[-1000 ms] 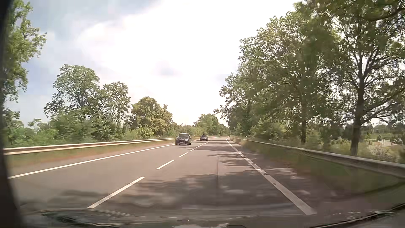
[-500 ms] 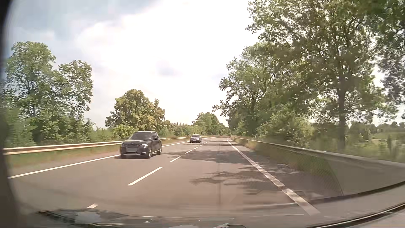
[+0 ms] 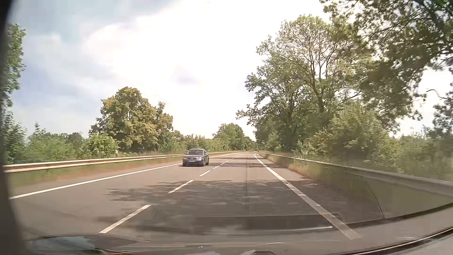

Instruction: Follow the waypoints while adhering to traffic rules and regulations

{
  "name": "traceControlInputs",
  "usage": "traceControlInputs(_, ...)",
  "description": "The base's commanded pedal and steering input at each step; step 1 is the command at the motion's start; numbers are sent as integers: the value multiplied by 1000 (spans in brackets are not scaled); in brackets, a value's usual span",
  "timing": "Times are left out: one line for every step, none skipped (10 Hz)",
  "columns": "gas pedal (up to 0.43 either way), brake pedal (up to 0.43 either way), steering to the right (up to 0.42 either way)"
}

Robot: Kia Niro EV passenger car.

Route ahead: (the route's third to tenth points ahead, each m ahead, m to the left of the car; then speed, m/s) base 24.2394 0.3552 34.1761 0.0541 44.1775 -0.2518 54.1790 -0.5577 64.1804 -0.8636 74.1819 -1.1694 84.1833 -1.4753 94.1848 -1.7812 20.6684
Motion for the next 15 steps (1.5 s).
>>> traceControlInputs(520,0,4)
traceControlInputs(520,0,4)
traceControlInputs(520,0,4)
traceControlInputs(520,0,4)
traceControlInputs(520,0,4)
traceControlInputs(520,0,4)
traceControlInputs(520,0,4)
traceControlInputs(520,0,4)
traceControlInputs(520,0,4)
traceControlInputs(520,0,4)
traceControlInputs(520,0,4)
traceControlInputs(520,0,4)
traceControlInputs(520,0,4)
traceControlInputs(520,0,4)
traceControlInputs(520,0,4)
